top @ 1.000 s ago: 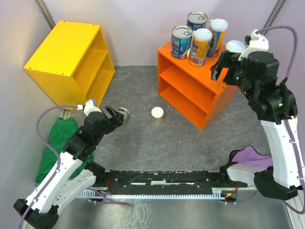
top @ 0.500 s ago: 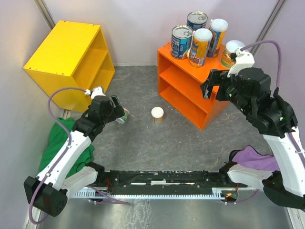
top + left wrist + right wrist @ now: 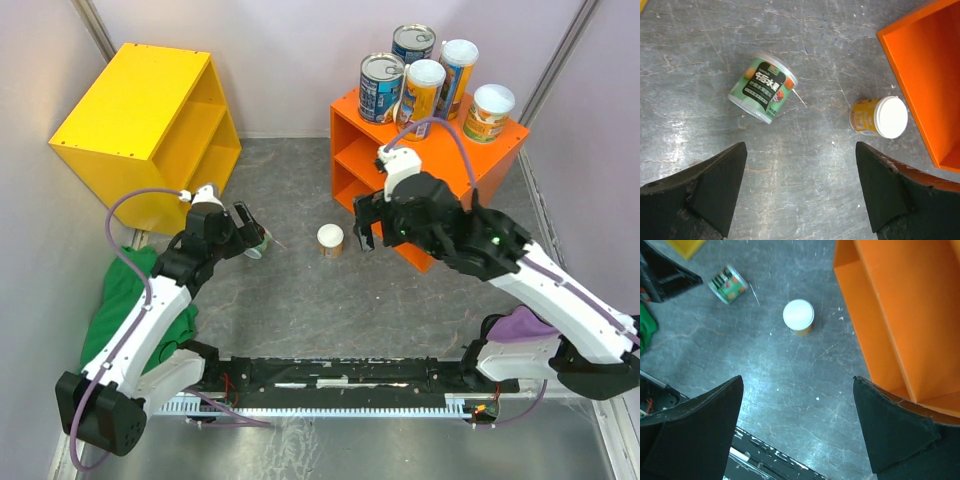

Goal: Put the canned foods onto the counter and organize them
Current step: Pick up the canned food from the center of the board.

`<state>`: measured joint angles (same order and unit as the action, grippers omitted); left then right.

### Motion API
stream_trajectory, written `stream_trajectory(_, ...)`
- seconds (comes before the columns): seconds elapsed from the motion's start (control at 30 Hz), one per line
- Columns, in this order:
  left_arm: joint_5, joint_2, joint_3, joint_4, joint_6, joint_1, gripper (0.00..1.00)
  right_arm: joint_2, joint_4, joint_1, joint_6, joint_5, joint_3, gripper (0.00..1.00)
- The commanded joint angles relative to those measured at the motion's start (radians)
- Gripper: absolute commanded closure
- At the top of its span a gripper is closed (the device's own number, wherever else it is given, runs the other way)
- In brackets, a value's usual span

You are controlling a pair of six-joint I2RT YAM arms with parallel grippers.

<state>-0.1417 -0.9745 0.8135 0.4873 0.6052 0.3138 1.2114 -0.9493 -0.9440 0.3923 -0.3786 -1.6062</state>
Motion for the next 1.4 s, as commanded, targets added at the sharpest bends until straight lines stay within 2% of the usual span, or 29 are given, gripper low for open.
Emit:
stream_trajectory(0.0,0.089,0.092,-0.051,-0.093,0.033,-0.007,0.05,0.031,0.11,-0.017,0.031,0.005,0.09,0.02)
stream_trajectory(0.23,0.1,0.155,-0.083,-0.079,0.025,-0.011,0.05,0.123,0.235,-0.019,0.022,0.054,0.223,0.0)
stream_trajectory(0.5,0.114,0.199,-0.113,-0.073,0.016,-0.014,0.05,0.326,0.335,-0.017,-0.01,0.069,0.247,0.01)
stream_trajectory(0.8,0.127,0.213,-0.109,-0.054,-0.014,-0.016,0.05,0.482,0.482,-0.006,-0.023,0.062,0.265,0.01)
stream_trajectory(1.37,0.151,0.207,-0.104,-0.046,-0.024,-0.018,0.05,0.613,0.628,0.062,-0.018,0.019,0.314,0.0)
